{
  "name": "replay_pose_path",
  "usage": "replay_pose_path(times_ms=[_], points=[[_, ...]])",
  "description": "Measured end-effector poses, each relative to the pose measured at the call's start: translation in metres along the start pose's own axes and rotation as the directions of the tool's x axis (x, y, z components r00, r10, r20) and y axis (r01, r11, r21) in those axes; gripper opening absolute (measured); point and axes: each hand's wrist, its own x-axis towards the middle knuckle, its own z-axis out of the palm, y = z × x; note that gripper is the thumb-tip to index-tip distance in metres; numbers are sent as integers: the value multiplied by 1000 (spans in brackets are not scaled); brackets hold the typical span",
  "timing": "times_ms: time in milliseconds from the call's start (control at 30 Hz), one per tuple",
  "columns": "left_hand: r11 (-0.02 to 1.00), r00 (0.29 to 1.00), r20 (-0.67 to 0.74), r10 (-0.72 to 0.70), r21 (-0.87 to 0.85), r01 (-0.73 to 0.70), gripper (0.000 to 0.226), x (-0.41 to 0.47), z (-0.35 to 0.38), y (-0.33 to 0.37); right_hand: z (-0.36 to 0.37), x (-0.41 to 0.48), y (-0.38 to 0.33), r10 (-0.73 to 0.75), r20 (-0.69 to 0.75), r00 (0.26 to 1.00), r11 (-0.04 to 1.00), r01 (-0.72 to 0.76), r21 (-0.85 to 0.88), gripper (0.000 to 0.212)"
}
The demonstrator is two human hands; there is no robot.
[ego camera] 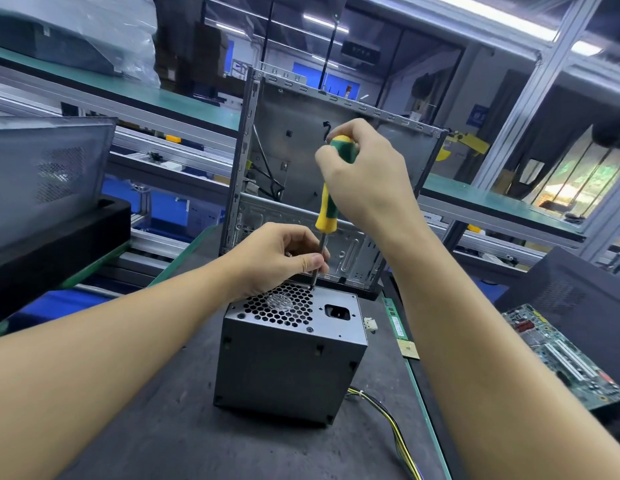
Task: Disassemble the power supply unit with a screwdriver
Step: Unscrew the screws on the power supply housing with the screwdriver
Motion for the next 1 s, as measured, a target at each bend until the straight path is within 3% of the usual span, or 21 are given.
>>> replay_pose_path(times_ms=[133, 267, 433, 667, 1000], points=[[999, 1000, -17, 4, 54, -3, 14, 1, 1, 1, 0, -1, 3, -94, -40, 995, 994, 92, -54, 14], [998, 1000, -15, 4, 57, -3, 10, 1, 1, 2, -3, -2, 4, -24, -53, 998, 999, 25, 20, 27], [999, 997, 66, -29, 34, 27, 14, -1, 0, 6, -4, 0, 0, 76, 18, 997, 996, -77, 42, 10], [992, 1000, 11, -26, 126, 24, 11, 0, 2, 5, -4, -4, 1, -41, -18, 999, 999, 41, -17, 18], [986, 1000, -12, 3, 165, -1, 19, -1, 4, 6, -4, -9, -7, 2, 2, 1000, 999, -3, 36, 22]])
